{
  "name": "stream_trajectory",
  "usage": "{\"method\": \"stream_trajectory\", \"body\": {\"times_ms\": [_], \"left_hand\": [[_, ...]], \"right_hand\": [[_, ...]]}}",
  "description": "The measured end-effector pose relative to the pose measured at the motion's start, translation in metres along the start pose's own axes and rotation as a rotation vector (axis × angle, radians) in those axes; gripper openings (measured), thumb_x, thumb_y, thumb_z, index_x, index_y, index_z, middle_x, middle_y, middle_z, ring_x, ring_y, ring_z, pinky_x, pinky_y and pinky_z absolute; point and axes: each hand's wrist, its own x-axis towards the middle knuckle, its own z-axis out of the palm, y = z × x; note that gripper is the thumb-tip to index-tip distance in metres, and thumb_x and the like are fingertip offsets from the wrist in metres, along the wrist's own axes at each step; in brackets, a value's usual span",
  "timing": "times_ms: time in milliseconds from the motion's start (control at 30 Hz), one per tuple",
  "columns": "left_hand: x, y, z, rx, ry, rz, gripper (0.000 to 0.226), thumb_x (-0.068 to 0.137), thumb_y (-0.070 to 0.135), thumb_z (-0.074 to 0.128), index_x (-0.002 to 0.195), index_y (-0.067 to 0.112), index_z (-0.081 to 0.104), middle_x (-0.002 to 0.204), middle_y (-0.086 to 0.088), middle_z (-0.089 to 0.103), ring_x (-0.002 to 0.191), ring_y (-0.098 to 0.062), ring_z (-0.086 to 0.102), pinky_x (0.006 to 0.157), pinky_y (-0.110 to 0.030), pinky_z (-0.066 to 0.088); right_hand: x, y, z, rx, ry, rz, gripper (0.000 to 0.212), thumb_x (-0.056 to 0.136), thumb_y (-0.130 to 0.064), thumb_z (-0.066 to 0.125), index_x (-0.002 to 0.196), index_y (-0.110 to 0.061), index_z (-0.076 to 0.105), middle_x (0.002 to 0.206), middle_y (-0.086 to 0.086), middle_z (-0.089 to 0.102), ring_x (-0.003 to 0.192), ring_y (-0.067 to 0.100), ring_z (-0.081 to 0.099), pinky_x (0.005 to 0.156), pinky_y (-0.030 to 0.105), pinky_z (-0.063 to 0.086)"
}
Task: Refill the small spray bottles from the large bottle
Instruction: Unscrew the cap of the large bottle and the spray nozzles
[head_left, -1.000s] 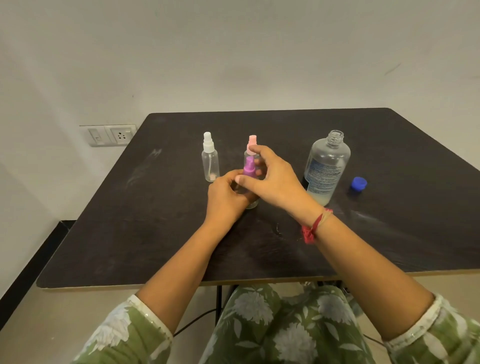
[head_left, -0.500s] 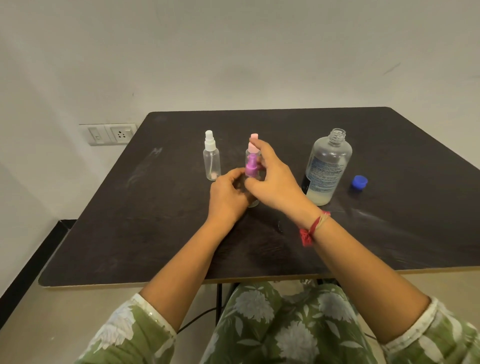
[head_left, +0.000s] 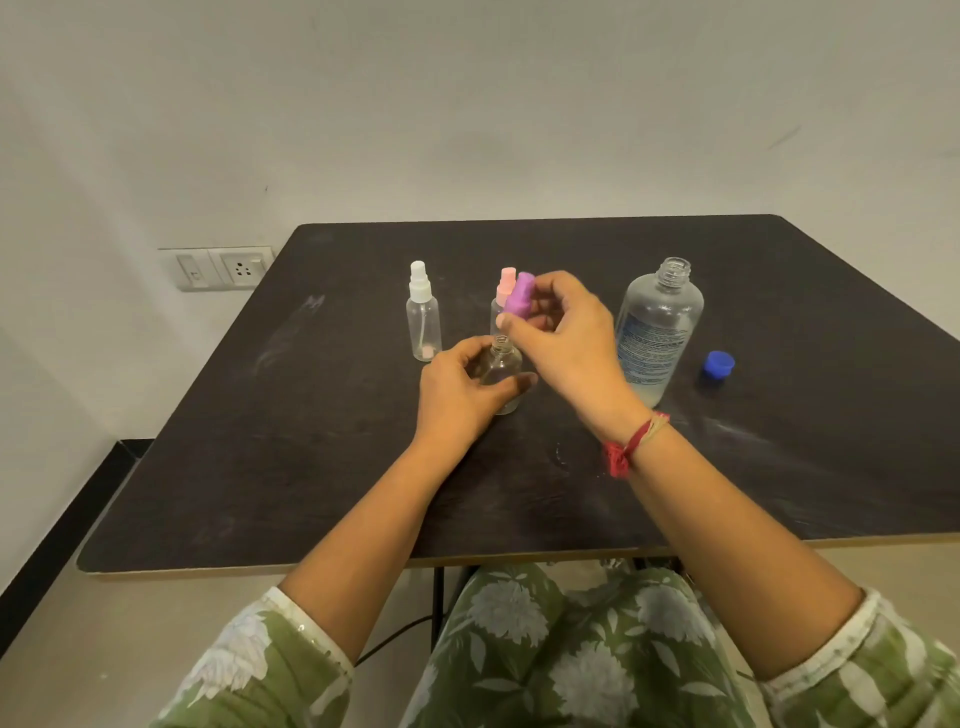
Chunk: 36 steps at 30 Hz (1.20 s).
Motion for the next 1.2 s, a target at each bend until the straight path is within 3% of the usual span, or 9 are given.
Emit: {"method": "stream_trajectory", "body": {"times_ms": [233, 467, 633, 833, 1000, 1200], "left_hand": [[0.003, -0.004, 0.002, 0.028, 0.020, -0.017, 0.053, 0.063, 0.031, 0.089, 0.111, 0.019, 0.070, 0.092, 0.012, 0.072, 0.087, 0.003, 0.066, 0.081, -0.014, 0.053], [0.002, -0.003, 0.001, 0.027, 0.020, -0.005, 0.051, 0.064, 0.029, 0.088, 0.110, 0.018, 0.069, 0.090, 0.016, 0.069, 0.086, 0.006, 0.065, 0.079, -0.009, 0.050], [0.002, -0.004, 0.001, 0.025, 0.025, 0.006, 0.053, 0.065, 0.030, 0.087, 0.113, 0.017, 0.069, 0.094, 0.013, 0.070, 0.088, 0.004, 0.065, 0.081, -0.011, 0.051], [0.000, -0.006, 0.001, 0.048, 0.044, 0.031, 0.049, 0.065, 0.030, 0.087, 0.110, 0.018, 0.070, 0.092, 0.013, 0.071, 0.087, 0.004, 0.066, 0.080, -0.012, 0.052], [0.001, -0.006, 0.000, 0.069, 0.070, 0.025, 0.052, 0.066, 0.032, 0.087, 0.112, 0.018, 0.069, 0.094, 0.011, 0.072, 0.087, 0.005, 0.066, 0.078, -0.006, 0.049], [0.000, -0.006, -0.003, 0.101, 0.064, 0.011, 0.053, 0.066, 0.035, 0.086, 0.114, 0.021, 0.068, 0.096, 0.013, 0.070, 0.089, 0.003, 0.065, 0.078, -0.007, 0.050]], "right_hand": [[0.010, -0.020, -0.021, 0.143, 0.106, -0.015, 0.023, 0.078, -0.013, 0.074, 0.098, -0.013, 0.063, 0.083, -0.006, 0.065, 0.063, -0.007, 0.055, 0.061, 0.011, 0.045], [-0.003, -0.015, -0.024, 0.134, 0.165, -0.069, 0.023, 0.080, -0.011, 0.071, 0.099, -0.013, 0.060, 0.087, 0.003, 0.067, 0.064, 0.000, 0.054, 0.059, 0.013, 0.044], [-0.010, -0.010, -0.038, 0.221, 0.237, -0.107, 0.032, 0.081, -0.003, 0.065, 0.104, -0.020, 0.052, 0.094, -0.003, 0.061, 0.081, 0.008, 0.062, 0.070, 0.017, 0.049], [-0.031, 0.013, -0.040, -0.206, 0.151, -0.150, 0.024, 0.072, -0.002, 0.063, 0.091, -0.014, 0.057, 0.096, 0.001, 0.049, 0.080, -0.002, 0.046, 0.073, 0.005, 0.035], [-0.051, 0.030, -0.032, -0.534, -0.038, -0.098, 0.016, 0.081, -0.013, 0.062, 0.086, -0.016, 0.048, 0.086, -0.001, 0.048, 0.073, 0.013, 0.048, 0.062, 0.025, 0.038], [-0.056, 0.037, -0.029, -0.816, -0.111, -0.050, 0.011, 0.091, -0.024, 0.054, 0.094, -0.017, 0.046, 0.091, 0.002, 0.053, 0.080, 0.018, 0.053, 0.061, 0.027, 0.034]]}}
